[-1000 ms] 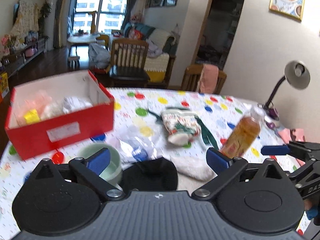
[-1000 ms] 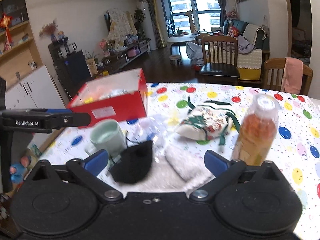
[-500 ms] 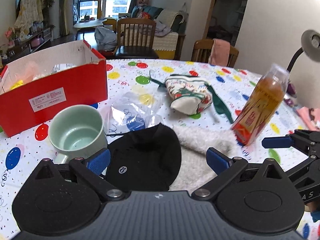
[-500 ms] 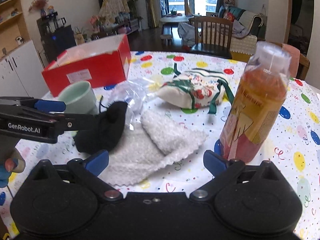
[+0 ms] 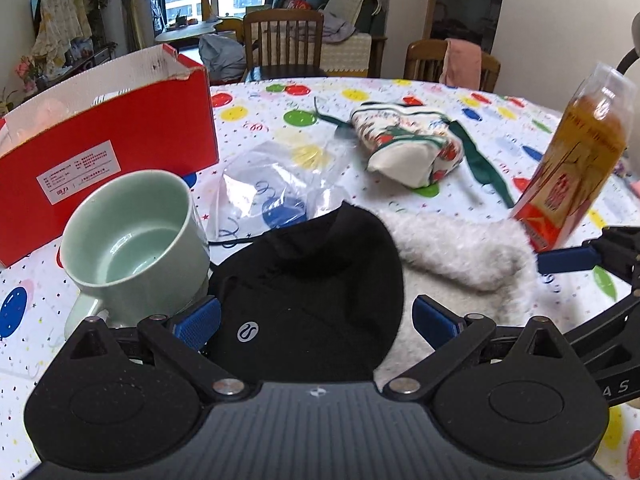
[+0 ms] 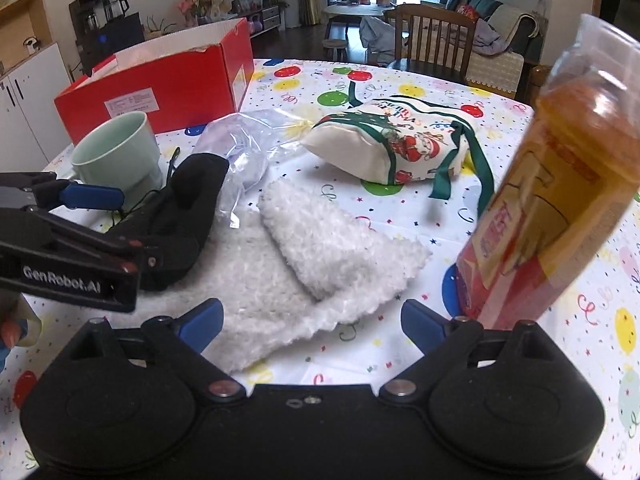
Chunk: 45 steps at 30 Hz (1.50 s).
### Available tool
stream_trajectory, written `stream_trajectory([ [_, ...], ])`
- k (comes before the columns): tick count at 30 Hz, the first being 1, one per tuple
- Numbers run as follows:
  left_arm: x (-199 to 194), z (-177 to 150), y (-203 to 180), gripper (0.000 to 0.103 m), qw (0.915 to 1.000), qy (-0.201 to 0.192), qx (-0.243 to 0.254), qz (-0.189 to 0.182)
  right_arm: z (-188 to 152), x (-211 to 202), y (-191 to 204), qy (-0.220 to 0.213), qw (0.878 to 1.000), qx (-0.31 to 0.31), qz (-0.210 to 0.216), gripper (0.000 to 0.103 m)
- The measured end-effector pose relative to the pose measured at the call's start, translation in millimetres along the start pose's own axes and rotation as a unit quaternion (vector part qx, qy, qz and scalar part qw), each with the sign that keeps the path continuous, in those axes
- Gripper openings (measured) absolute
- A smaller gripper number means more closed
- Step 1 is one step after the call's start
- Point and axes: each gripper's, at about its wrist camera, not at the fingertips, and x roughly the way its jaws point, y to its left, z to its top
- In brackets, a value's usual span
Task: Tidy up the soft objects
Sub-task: 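Grasp the black mask with the left tool while the right tool grasps the fluffy towel, then lift and carry the black mask and fluffy towel with both tools over the red box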
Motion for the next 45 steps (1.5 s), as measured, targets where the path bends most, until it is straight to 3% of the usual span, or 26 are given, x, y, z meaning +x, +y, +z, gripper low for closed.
stream_trajectory([
  [10,16,0,7,0.101,0.9992,0.028,-0.024,-0.013,7,24,4,0.024,1.0,-0.013,0.0,0.082],
  [19,17,2,6,0.074,0.9989,0.038,-0.025,-0.011,5,26,10,0.029,0.999,-0.032,-0.007,0.074],
  [27,14,5,12,0.044,0.9988,0.041,-0.025,-0.007,5,21,25,0.025,0.998,-0.064,-0.006,0.043],
  [30,10,6,14,0.034,0.999,0.039,-0.023,-0.006,4,18,33,0.023,0.996,-0.085,-0.006,0.016],
  [35,3,6,20,0.031,0.9988,0.036,-0.033,-0.011,4,13,39,0.02,0.995,-0.092,-0.013,0.009],
  [45,-23,1,28,0.029,0.9975,0.032,-0.058,-0.027,4,-28,19,-0.02,1.0,-0.006,0.004,0.008],
])
